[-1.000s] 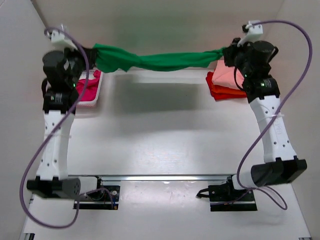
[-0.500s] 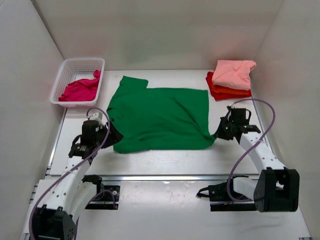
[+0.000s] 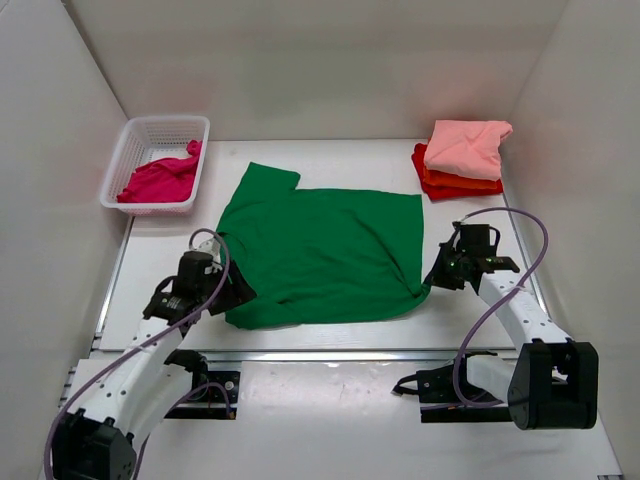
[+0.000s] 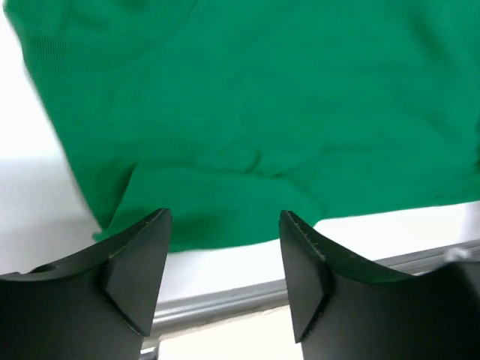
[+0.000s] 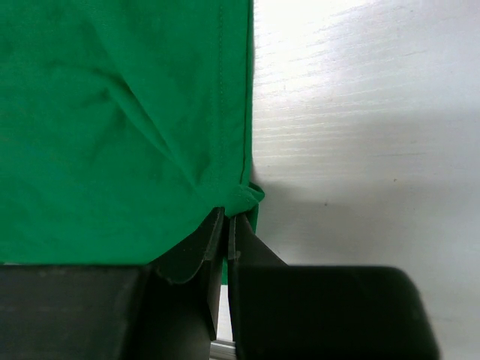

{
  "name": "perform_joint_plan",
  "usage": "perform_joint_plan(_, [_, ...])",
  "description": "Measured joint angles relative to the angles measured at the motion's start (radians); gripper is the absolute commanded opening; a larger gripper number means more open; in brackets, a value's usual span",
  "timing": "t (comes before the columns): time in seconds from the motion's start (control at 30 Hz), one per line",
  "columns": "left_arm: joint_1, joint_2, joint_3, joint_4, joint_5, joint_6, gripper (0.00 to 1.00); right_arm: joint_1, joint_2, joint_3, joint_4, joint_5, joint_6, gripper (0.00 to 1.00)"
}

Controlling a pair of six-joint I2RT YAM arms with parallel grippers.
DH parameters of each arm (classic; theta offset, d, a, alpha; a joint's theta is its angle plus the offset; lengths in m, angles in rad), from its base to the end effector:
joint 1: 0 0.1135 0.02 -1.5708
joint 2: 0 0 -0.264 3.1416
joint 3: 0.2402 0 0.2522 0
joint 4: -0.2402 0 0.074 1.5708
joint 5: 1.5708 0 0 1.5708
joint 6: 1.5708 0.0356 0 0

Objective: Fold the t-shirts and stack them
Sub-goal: Flatten out the tshirt

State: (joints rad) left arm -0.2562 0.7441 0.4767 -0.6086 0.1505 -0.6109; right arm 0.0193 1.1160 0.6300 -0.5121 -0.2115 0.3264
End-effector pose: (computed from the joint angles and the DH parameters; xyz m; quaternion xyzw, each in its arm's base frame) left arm 0.1416 -0.0426 0.2016 -0.1402 0.9274 -0.2068 0.2784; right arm 0.2074 0.0115 0.1979 0.1164 0.9473 0.1481 0.2593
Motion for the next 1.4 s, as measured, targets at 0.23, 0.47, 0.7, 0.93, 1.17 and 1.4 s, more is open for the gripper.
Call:
perform_joint_plan(0.23, [-0.067, 0.11, -0.003, -0.032, -0.096, -0.003, 0.75, 0.005, 0.002, 0.0, 0.013, -0.018, 0.004, 0.01])
perform_joint_plan(0.47, [-0.036, 0.189, 0.051, -0.06, -0.209, 0.006, 0.75, 0.008, 0.028, 0.004, 0.016, -0.037, 0.006, 0.0])
perform_joint_plan(0.7, [0.007, 0.42, 0.151, 0.0, -0.327, 0.065, 0.77, -0.002, 0.056, 0.039, 0.023, -0.07, -0.013, 0.0])
perform_joint_plan(0.93, [-0.05, 0.564, 0.14, 0.032, -0.362, 0.081, 0.0, -0.009, 0.068, 0.064, 0.031, -0.089, -0.032, 0.0])
perform_joint_plan(1.17, [-0.057, 0.455, 0.174, 0.006, -0.338, 0.108, 0.0, -0.023, 0.069, 0.064, 0.031, -0.106, -0.039, 0.0])
perform_joint_plan(1.4, [-0.024, 0.195, 0.364, 0.004, -0.288, 0.142, 0.0, -0.042, 0.072, 0.065, 0.031, -0.104, -0.042, 0.0])
